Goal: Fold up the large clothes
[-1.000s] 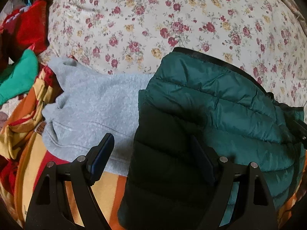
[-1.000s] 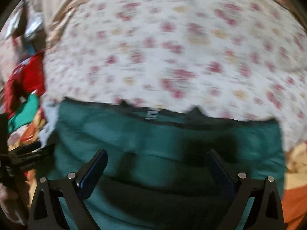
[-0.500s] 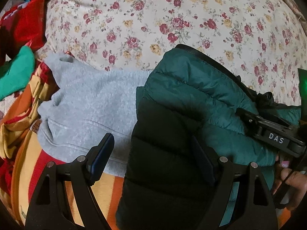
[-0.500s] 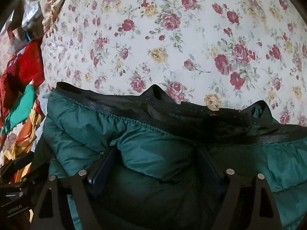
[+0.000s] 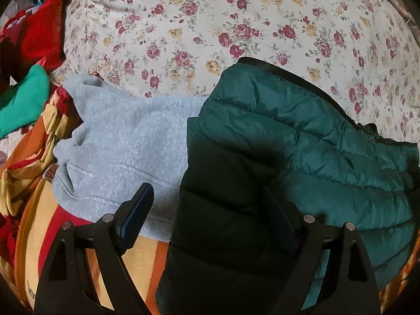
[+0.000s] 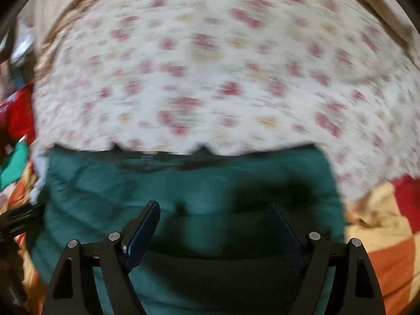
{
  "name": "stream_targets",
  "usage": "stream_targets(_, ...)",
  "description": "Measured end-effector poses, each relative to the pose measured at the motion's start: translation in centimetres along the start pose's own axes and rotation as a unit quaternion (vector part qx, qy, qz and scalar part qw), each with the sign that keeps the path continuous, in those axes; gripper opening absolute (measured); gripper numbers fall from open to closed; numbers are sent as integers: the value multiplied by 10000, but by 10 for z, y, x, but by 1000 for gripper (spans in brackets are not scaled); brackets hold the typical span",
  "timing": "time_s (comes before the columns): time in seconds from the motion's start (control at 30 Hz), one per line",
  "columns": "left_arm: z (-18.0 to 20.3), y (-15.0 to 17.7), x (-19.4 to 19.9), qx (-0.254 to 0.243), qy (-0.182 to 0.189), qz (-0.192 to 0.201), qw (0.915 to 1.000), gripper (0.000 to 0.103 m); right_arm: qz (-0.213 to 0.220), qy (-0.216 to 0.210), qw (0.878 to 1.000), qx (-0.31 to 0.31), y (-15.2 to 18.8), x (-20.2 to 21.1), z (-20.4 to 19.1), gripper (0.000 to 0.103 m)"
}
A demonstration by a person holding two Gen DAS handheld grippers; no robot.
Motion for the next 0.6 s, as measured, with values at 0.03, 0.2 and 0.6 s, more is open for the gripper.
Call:
stream_targets(0.03,0,0,0,-2,-18,15,10000,87,-50,69,9998,-182,0,-6,15,82)
stream_targets(0.2,2,1,-4,6,16,31,10000,88,-370,-165,9968,-695,8,-48,43,83)
stream_targets(0.6,-2,2,-7,198,228,-61,9995,88,-27,-200,9986,-480,28,17,28,101)
Point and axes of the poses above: each gripper's, at about its wrist camera, not at the fingertips, and x roughly against the way its jaws point, z to its right, y to its underside, the point moved 6 cm from there along -x, roughly the way its jaws point, and after that the axes turned 12 degrees about -z, right-handed, at the moved point
